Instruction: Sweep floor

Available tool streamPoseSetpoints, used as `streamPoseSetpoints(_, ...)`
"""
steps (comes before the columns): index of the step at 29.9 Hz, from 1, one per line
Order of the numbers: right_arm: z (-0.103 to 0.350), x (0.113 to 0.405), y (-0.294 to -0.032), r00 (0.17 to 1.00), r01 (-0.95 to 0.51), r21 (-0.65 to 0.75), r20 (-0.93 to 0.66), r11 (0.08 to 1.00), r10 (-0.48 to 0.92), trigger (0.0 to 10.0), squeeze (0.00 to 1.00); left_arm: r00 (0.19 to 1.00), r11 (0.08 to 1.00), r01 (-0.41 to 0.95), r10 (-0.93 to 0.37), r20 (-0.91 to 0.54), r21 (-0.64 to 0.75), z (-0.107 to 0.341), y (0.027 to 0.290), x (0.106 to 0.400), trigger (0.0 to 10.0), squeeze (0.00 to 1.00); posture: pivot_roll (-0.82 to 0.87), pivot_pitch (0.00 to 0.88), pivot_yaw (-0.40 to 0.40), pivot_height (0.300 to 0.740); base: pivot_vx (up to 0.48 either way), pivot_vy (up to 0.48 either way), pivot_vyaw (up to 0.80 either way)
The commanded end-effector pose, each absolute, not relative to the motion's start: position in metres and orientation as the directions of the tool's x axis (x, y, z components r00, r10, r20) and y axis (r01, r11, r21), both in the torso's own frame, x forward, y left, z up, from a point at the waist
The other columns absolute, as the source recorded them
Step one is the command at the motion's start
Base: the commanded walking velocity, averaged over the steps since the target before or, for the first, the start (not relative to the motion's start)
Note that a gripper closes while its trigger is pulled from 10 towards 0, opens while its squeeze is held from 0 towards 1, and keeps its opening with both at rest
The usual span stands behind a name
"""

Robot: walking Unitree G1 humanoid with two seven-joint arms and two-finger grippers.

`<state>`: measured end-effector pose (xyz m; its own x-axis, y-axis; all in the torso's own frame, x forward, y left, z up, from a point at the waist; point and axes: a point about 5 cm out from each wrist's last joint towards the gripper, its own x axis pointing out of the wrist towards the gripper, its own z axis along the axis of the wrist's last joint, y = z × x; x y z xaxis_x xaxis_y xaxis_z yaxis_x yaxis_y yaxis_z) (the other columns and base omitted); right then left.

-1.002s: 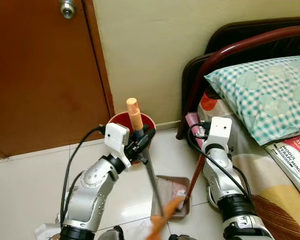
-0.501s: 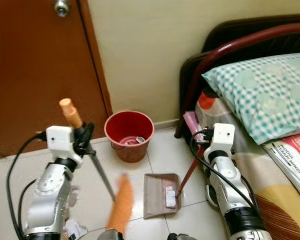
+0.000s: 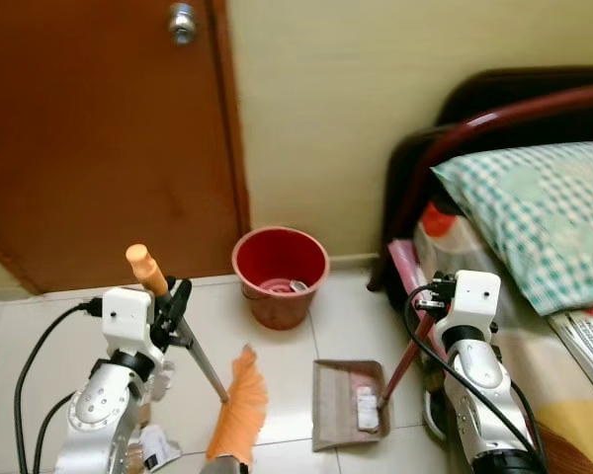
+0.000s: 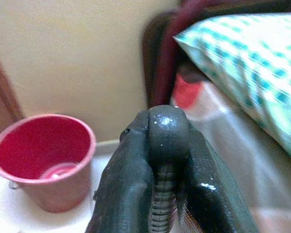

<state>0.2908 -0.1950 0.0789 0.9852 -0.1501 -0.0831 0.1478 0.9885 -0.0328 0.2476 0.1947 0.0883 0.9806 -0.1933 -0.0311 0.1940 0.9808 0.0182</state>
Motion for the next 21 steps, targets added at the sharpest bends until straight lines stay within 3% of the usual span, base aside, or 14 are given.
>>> streamPoseSetpoints(1, 0.096, 0.296, -0.192, 0.991, 0.137, -0.012, 0.003, 0.99, -0.137, 10.0, 0.0, 0.979, 0.98, 0.195, -0.191, -0.077, 0.043, 0.078, 0.195, 0.244, 10.0, 0.0, 0.08, 0.044, 0.027, 0.74, 0.0, 0.0, 0.8)
streamPoseSetpoints(6, 0.102, 0.301, -0.191, 0.988, 0.153, 0.022, 0.016, 0.988, -0.153, 10.0, 0.0, 0.979, 0.979, 0.196, -0.192, -0.067, 0.05, 0.078, 0.19, 0.25, 10.0, 0.0, 0.08, 0.034, 0.018, 0.74, 0.0, 0.0, 0.72)
streamPoseSetpoints(21, 0.116, 0.3, -0.175, 0.993, 0.112, 0.112, 0.032, 0.987, -0.116, 10.0, 0.0, 0.981, 0.982, 0.179, -0.173, -0.087, 0.061, 0.073, 0.193, 0.253, 10.0, 0.0, 0.06, 0.053, 0.025, 0.74, 0.0, 0.0, 0.0)
